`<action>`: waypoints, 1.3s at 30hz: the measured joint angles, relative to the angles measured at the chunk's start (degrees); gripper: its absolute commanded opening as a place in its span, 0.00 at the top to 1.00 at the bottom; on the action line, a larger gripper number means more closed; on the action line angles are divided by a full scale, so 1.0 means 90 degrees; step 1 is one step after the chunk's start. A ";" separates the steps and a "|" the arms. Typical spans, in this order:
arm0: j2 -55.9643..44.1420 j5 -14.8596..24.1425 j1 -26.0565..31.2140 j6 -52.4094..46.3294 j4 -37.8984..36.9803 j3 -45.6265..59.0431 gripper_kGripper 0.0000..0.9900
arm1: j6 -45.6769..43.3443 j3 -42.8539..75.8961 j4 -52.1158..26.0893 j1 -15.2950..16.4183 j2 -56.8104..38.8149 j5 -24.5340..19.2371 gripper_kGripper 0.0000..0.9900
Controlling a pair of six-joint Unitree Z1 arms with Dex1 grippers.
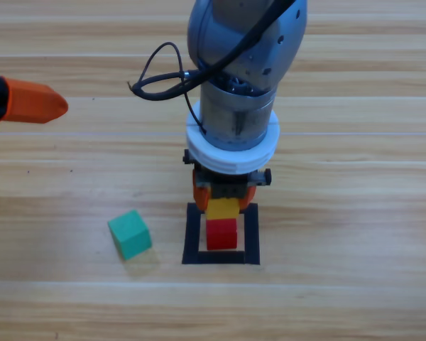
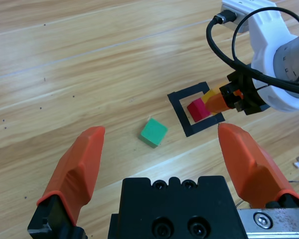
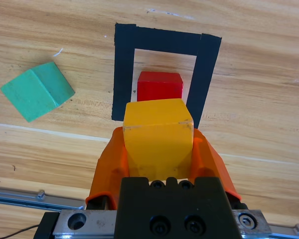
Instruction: Stack the blocks in the rectangular block: red at the bottom, yellow in the middle, green on top
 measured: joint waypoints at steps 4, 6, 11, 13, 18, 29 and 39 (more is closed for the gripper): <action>0.0000 -0.0008 0.0000 -0.0008 -0.0009 0.0000 0.02 | 0.0217 -0.0042 0.0012 0.0000 0.0071 0.0000 1.00; 0.0000 -0.0008 0.0000 -0.0008 -0.0015 0.0000 0.02 | 0.0295 -0.0097 0.0015 0.0000 0.0187 0.0000 1.00; 0.0001 -0.0008 0.0000 -0.0015 -0.0043 0.0028 0.02 | 0.0509 -0.0132 0.0073 0.0000 0.0405 0.0000 1.00; 0.0001 -0.0008 0.0000 -0.0015 -0.0044 0.0080 0.02 | 0.0539 -0.0132 0.0080 0.0000 0.0406 0.0000 1.00; 0.0002 -0.0008 0.0000 -0.0015 -0.0045 0.0100 0.02 | 0.0589 -0.0132 0.0080 0.0000 0.0406 -0.0013 1.00; 0.0002 -0.0008 0.0000 -0.0015 -0.0103 0.0113 0.02 | 0.0613 -0.0290 0.0081 0.0000 0.0432 -0.0025 0.12; 0.0002 -0.0008 0.0000 -0.0015 -0.0114 0.0122 0.02 | 0.0635 -0.0946 0.0508 0.0000 0.0825 -0.0077 0.00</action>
